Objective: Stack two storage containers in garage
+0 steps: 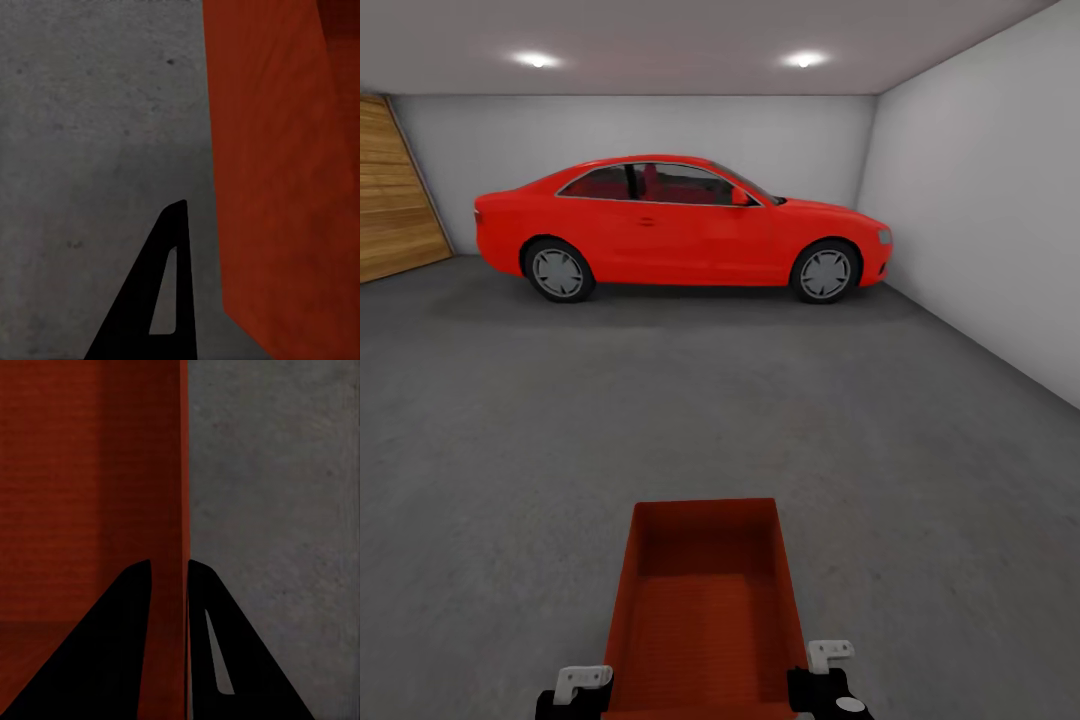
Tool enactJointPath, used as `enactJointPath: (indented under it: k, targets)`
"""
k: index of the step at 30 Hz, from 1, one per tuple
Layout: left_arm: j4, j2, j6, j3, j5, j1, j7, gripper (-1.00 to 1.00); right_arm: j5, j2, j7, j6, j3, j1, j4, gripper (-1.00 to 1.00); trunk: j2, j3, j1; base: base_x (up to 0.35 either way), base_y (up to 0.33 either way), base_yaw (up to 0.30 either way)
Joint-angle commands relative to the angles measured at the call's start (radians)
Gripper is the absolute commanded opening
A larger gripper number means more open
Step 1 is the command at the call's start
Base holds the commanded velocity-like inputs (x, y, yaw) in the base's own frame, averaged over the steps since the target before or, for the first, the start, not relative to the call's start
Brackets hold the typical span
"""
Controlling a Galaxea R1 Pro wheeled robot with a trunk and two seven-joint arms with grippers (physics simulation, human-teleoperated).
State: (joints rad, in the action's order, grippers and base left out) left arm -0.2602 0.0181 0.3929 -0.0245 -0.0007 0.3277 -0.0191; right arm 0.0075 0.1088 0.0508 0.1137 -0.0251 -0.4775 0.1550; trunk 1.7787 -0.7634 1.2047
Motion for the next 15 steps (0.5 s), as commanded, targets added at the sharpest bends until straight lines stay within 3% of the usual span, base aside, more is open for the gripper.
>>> enactJointPath:
  k: [1, 5, 15]
  targets:
    - [0.001, 0.0, 0.003, -0.009, 0.004, 0.001, 0.001, -1.0, 0.002, 0.0, 0.006, 0.003, 0.004, -0.001, 0.0, -1.0, 0.0, -0.001, 0.0, 0.314, 0.0, 0.0]
    - [0.001, 0.0, 0.003, -0.009, 0.004, 0.001, 0.001, -1.0, 0.002, 0.0, 0.006, 0.003, 0.004, -0.001, 0.0, -1.0, 0.0, -0.001, 0.0, 0.167, 0.0, 0.0]
    - [0.001, 0.0, 0.002, -0.009, 0.004, 0.001, 0.001, -1.0, 0.002, 0.0, 0.006, 0.003, 0.004, -0.001, 0.0, -1.0, 0.0, -0.001, 0.0, 0.045, 0.0, 0.0]
